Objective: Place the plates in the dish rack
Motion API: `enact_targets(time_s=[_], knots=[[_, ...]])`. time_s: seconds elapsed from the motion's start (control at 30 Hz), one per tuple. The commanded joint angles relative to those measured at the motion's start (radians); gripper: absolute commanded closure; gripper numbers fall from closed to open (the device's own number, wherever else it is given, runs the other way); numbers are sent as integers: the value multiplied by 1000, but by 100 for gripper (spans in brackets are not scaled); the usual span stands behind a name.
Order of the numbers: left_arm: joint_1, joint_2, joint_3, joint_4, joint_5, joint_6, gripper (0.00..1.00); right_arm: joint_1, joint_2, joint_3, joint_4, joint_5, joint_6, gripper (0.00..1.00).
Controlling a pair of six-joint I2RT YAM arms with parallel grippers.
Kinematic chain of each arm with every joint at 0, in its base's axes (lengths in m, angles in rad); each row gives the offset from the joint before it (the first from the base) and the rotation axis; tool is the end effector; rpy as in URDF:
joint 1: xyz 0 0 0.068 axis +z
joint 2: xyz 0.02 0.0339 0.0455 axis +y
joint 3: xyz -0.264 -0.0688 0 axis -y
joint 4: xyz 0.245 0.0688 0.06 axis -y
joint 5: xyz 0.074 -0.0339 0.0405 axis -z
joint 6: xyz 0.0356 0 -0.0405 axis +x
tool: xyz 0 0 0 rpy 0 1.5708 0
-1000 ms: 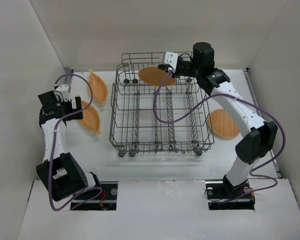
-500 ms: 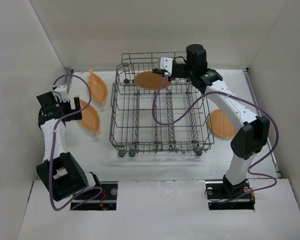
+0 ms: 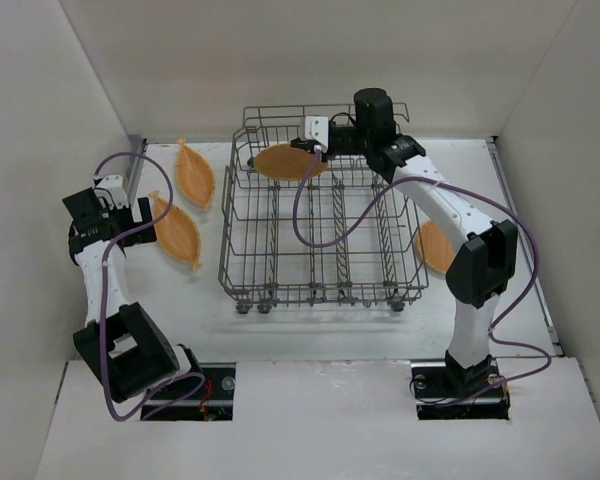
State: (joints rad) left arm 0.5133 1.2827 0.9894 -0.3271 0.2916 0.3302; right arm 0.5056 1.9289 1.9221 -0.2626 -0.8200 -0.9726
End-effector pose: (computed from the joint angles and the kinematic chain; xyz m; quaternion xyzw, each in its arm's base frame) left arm 0.2531 0.1310 0.2904 -0.0142 0.8822 0.0674 0.4659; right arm 0.3834 0.2420 0.3929 -0.6700 0.3767 0.1800 0.6138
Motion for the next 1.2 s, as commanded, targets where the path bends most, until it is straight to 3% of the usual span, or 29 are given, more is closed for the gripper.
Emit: enact_targets(time_s=[0.0, 1.17], knots=[[14, -5, 5, 16, 29, -11, 0, 9, 2, 67, 52, -39, -35, 100], [50, 72, 104, 3, 29, -5, 0, 7, 116, -40, 29, -7, -67, 99]])
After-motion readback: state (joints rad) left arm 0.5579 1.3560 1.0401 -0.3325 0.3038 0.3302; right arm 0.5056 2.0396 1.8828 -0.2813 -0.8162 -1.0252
